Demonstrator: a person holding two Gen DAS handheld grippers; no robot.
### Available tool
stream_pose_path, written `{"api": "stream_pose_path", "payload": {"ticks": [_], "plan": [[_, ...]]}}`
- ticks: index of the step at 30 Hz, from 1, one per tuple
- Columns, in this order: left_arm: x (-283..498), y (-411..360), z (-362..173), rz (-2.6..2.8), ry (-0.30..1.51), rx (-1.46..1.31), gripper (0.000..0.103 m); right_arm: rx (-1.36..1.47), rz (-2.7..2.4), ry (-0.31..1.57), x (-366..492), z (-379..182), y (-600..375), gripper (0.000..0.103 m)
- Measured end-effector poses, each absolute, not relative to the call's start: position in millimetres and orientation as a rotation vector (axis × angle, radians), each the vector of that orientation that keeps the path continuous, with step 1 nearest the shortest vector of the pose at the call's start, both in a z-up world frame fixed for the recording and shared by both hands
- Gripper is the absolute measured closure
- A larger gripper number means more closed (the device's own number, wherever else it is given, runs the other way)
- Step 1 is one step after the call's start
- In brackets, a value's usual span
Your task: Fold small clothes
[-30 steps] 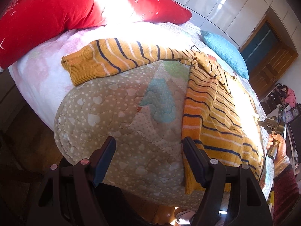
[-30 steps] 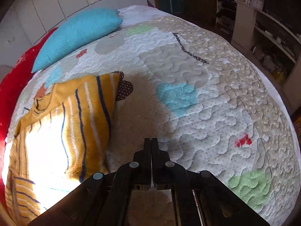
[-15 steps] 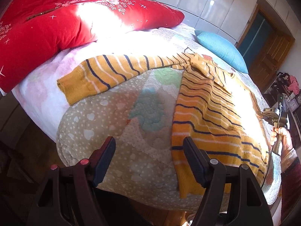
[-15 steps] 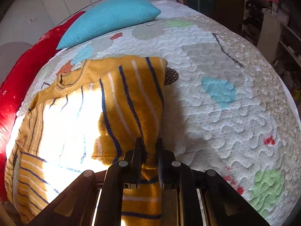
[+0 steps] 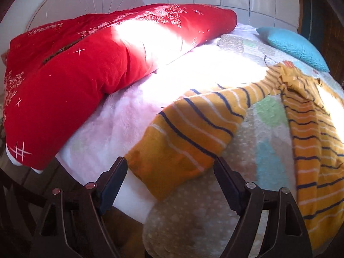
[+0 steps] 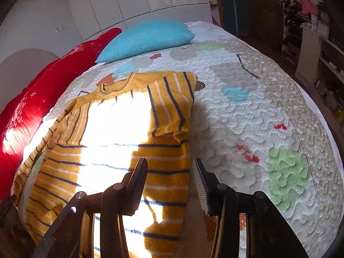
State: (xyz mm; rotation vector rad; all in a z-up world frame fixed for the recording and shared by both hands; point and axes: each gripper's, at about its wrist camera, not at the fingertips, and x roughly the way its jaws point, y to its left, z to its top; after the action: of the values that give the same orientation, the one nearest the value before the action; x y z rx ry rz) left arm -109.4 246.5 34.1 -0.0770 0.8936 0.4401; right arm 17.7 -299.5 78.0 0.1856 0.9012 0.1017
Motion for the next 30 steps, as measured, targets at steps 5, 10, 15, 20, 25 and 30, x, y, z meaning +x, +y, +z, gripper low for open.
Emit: {"api": "stream_pose_path", "payload": {"ticks": [5,10,15,20,25,30], "plan": [[-98.1,269.6,13.5,0.37,0.921,-0.141,0.021,0.215,0.09,0.935,-7.6,59.0,-304.5,0.053],[-87.3,286.4,29.4,0.345,0.966,-0.193,0.096,0.275,0.074,0.949,-20.9,40.5,-319.0,0.053],[-88.6,314.2,95.2,0.367,0.829,-0.293,0.096,0.29,0.065,0.914,-31.1,44.5,-325.6,0.053],[-92.4,307.6,153.7,0.356,0.719,-0.298,0.095,0.3,0.078,0.887,-38.7,53.4,-326.1,0.053],[-94.2,304.2,145.1,0.501,0.725,-0.221,0.084,0.22,0.118,0.818,-45.8,85.3,-295.8,0.053],[-125.8,319.9,111.6,0.469,0.75,-0.381,0.061,0.09,0.296,0.83,-38.7,105.2,-212.5,0.053]]}}
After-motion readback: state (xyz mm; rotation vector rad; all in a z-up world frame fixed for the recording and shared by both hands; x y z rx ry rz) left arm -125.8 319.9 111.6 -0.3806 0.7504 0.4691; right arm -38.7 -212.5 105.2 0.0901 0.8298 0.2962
